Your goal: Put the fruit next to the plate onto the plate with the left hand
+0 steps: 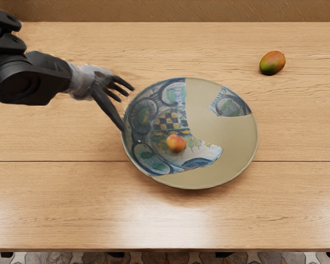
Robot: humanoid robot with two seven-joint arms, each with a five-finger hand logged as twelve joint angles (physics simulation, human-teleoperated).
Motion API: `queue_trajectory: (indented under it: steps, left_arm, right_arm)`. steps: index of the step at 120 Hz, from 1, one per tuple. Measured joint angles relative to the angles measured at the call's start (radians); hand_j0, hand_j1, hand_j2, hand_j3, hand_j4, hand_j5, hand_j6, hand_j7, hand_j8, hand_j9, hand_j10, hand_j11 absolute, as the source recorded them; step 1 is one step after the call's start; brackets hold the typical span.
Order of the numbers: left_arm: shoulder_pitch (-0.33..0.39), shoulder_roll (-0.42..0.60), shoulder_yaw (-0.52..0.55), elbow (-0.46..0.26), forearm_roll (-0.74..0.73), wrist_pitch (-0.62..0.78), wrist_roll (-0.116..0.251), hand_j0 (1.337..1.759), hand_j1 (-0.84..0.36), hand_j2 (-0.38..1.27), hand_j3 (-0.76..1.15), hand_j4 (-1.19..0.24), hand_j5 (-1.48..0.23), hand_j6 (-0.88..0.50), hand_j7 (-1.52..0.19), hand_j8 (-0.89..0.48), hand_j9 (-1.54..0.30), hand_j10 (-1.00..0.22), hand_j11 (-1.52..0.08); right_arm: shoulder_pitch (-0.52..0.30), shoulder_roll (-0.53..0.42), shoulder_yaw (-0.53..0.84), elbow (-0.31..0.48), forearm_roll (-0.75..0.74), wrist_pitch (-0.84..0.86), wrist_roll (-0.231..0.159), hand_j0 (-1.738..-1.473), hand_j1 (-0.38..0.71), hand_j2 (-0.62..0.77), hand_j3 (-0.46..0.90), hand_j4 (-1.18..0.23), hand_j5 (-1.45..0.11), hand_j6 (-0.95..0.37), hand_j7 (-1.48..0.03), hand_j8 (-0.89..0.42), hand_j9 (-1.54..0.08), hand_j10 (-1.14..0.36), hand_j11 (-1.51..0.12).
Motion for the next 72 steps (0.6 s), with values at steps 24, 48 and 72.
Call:
queue_trajectory:
  steps: [24,48,72]
  left_arm:
    - [0.001,0.599,0.132,0.003,0.162,-0.440,0.001,1.658,0.27,0.06,0.00,-0.07,-0.10,-0.05,-0.10,-0.05,-0.10,-0.07,-0.10]
    - [0.000,0.610,0.152,0.003,0.190,-0.516,0.002,1.658,0.32,0.02,0.00,-0.03,-0.04,-0.02,-0.04,-0.02,-0.04,-0.03,-0.04]
    - [0.000,0.610,0.155,0.003,0.194,-0.527,0.002,1.658,0.34,0.01,0.00,-0.01,-0.01,-0.01,-0.01,-0.01,-0.01,-0.01,-0.01]
  right_arm:
    - [0.000,0.000,0.000,0.000,0.000,0.000,0.000,-1.658,-0.33,0.00,0.00,-0.02,-0.02,-0.01,-0.02,-0.01,-0.02,-0.01,-0.02]
    - [0.000,0.000,0.000,0.000,0.000,0.000,0.000,-1.658,-0.33,0.00,0.00,-0.02,-0.02,-0.01,-0.02,-0.01,-0.02,-0.01,-0.02]
    - [0.000,0.000,0.000,0.000,0.000,0.000,0.000,-1.658,-0.33,0.00,0.00,-0.02,-0.02,-0.02,-0.02,-0.02,-0.02,-0.01,-0.02]
